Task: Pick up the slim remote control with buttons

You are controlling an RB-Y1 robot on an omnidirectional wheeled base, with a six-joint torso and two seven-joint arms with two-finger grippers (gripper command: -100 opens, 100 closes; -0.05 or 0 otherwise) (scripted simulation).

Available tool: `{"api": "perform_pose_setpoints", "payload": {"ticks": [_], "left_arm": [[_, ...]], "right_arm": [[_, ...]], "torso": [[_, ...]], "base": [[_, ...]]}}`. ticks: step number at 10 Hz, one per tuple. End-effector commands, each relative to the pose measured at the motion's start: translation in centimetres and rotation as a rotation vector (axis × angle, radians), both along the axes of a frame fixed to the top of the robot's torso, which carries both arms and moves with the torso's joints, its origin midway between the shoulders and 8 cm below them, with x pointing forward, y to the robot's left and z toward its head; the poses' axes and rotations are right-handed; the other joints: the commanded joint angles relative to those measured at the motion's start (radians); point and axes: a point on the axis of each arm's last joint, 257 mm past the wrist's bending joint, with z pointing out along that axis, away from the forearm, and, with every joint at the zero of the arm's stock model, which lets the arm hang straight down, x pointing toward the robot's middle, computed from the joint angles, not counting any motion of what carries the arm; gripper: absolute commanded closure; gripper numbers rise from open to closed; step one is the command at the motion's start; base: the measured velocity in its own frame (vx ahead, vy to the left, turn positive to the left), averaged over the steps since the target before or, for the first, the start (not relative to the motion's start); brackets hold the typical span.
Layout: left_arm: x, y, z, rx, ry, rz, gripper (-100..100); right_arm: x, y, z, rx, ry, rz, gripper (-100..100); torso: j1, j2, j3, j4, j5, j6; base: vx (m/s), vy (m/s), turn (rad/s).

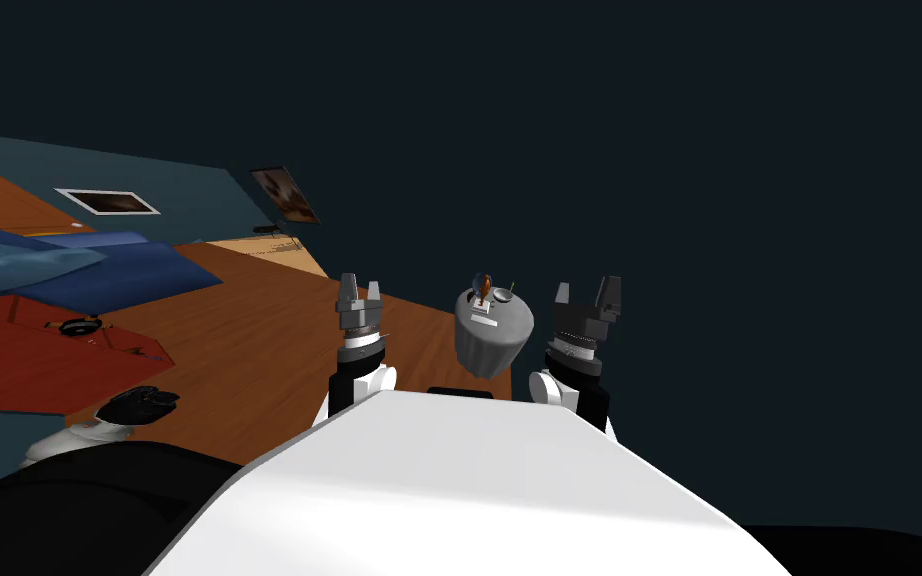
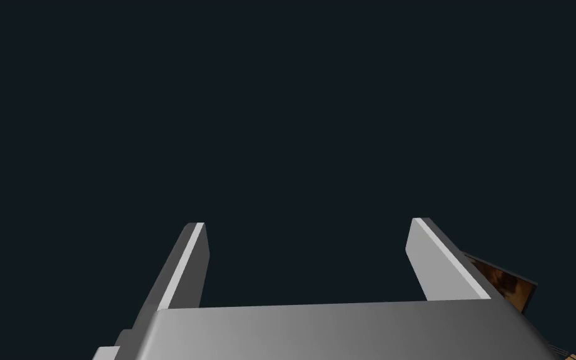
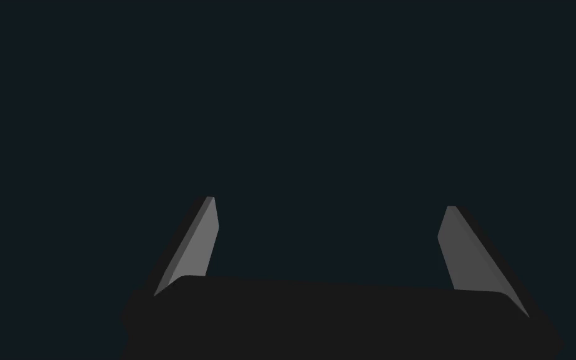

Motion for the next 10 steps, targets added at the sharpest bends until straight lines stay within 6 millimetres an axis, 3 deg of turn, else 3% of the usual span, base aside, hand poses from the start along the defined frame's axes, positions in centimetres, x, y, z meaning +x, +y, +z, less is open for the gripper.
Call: {"api": "perform_pose_setpoints", "payload": {"ticks": [1, 5, 7, 10], "left_arm": [[0.0, 0.0, 0.0, 0.0, 0.0, 0.0, 0], [0.0, 0.0, 0.0, 0.0, 0.0, 0.0, 0], [0.0, 0.0, 0.0, 0.0, 0.0, 0.0, 0], [0.0, 0.0, 0.0, 0.0, 0.0, 0.0, 0]], "right_arm": [[0.1, 0.2, -0.3, -0.029, 0.012, 0.005, -100], [0.8, 0.4, -3.2, -0.147, 0.105, 0.009, -100], [1.4, 0.2, -6.1, -0.222, 0.191, 0.003, -100], [1.9, -0.6, -12.3, -0.35, 0.362, -0.009, -100]], "torso": [[0.0, 0.0, 0.0, 0.0, 0.0, 0.0], [0.001, 0.003, 0.001, 0.001, 0.0, 0.0], [0.002, 0.003, 0.002, 0.001, 0.0, 0.0], [0.004, 0.002, 0.001, 0.0, 0.001, 0.0]], "base": [[-0.014, 0.009, 0.037], [-0.034, 0.026, 0.094], [-0.032, 0.043, 0.162], [-0.022, 0.069, 0.24]]}}
